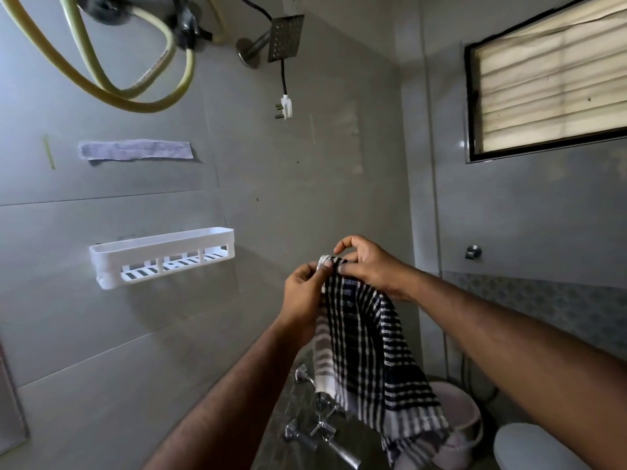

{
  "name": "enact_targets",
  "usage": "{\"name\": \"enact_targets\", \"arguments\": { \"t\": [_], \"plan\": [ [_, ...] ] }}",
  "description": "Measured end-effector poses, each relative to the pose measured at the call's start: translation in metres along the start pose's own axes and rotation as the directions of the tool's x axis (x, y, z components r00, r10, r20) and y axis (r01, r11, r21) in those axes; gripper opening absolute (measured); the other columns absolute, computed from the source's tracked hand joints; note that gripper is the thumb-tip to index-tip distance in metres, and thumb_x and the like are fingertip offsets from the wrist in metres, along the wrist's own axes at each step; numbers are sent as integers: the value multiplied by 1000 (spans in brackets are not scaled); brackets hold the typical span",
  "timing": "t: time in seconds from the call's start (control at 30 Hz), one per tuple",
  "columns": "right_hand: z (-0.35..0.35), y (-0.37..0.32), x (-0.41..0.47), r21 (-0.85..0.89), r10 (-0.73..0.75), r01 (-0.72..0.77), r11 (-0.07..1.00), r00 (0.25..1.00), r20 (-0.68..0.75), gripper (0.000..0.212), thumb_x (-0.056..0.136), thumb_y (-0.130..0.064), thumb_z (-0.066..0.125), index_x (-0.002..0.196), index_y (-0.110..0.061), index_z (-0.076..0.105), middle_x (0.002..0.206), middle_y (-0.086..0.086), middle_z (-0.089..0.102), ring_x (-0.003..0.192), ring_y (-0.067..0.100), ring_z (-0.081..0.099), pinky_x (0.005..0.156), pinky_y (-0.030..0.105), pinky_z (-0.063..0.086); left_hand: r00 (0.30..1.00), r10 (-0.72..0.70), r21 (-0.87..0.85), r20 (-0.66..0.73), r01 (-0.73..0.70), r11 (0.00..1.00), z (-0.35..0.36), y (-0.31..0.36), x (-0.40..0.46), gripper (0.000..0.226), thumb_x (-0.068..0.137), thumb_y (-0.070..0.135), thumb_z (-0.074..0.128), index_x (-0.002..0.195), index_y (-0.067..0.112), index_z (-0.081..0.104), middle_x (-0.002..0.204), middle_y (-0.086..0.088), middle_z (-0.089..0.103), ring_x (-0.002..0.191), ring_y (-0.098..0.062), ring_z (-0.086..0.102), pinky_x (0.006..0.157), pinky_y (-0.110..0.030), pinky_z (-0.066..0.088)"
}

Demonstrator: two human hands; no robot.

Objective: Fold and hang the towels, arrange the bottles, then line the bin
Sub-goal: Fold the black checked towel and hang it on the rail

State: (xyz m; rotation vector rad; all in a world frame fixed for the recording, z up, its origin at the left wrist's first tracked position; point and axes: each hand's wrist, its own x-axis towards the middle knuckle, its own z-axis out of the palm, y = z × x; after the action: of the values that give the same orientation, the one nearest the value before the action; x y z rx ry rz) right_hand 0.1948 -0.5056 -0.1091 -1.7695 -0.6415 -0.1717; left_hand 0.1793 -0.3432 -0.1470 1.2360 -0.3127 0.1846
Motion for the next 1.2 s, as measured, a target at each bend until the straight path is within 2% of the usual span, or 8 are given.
{"name": "enact_targets", "arguments": {
  "t": [0.13, 0.33, 0.5, 0.63, 0.8, 0.9, 1.1, 1.2],
  "plan": [
    [-1, 5, -1, -171, 32, -29, 985, 999, 14, 25, 91, 5, 52, 114, -7, 53, 67, 3, 55, 55, 13, 44, 51, 30, 35, 995, 43, 106, -89, -33, 994, 5, 3, 10, 16, 98, 18, 70, 101, 2, 67, 86, -15, 71, 75, -23, 66, 73, -38, 56],
    [-9, 30, -5, -571, 184, -119, 812, 981, 57, 13, 85, -10, 62, 96, -15, 66, 92, 6, 74, 84, 24, 71, 65, 31, 50, 936, 197, 278, -292, -114, 954, 1, 11, 26, 9, 94, 12, 68, 85, 11, 69, 72, -4, 61, 71, -18, 55, 64, -32, 46],
    [-16, 60, -14, -701, 380, -265, 661, 925, 8, 24, 83, -2, 60, 67, -17, 70, 69, 1, 71, 58, 13, 62, 48, 18, 45, 877, 305, 299, -371, -198, 934, -22, 28, 31, 11, 97, 22, 71, 92, 12, 71, 80, 1, 68, 76, -12, 61, 75, -30, 52],
    [-15, 79, -17, -562, 409, -342, 753, 913, -8, 24, 90, -5, 58, 73, -17, 71, 86, 11, 78, 69, 18, 65, 58, 24, 46, 825, 352, 333, -442, -214, 918, -41, 41, 35, 18, 98, 27, 68, 85, 16, 63, 74, 3, 59, 72, -13, 54, 73, -33, 48],
    [20, 54, -8, -122, 260, -244, 962, 957, 132, 15, 104, -22, 56, 118, -19, 62, 114, 3, 75, 93, 17, 71, 71, 29, 51, 928, 242, 493, -284, -75, 867, -42, 46, 28, 15, 93, 23, 71, 82, 16, 65, 70, 1, 61, 66, -18, 55, 64, -30, 48],
    [43, 31, 4, 5, 144, -146, 989, 981, 127, 44, 94, -32, 73, 134, -24, 56, 123, 2, 71, 111, 18, 68, 81, 33, 54, 982, 130, 517, -139, -40, 855, -31, 46, 17, 3, 93, 2, 67, 94, 5, 70, 74, -4, 64, 64, -17, 60, 53, -22, 49],
    [53, 26, 9, 0, 65, -67, 998, 968, 243, 31, 90, -13, 78, 118, -22, 70, 99, -9, 77, 88, 0, 69, 74, 17, 49, 1000, -18, 430, 19, 8, 903, -35, 54, 3, 11, 93, -4, 65, 96, 6, 70, 73, -6, 67, 61, -17, 64, 58, -26, 55],
    [48, 47, 3, -189, 106, -43, 981, 936, 336, 21, 86, -19, 83, 105, -14, 79, 104, -2, 80, 98, 9, 74, 86, 25, 57, 999, 52, 407, -8, -44, 912, -42, 56, 7, 21, 98, 0, 57, 93, 12, 72, 69, -5, 56, 57, -15, 51, 57, -25, 45]
  ]
}}
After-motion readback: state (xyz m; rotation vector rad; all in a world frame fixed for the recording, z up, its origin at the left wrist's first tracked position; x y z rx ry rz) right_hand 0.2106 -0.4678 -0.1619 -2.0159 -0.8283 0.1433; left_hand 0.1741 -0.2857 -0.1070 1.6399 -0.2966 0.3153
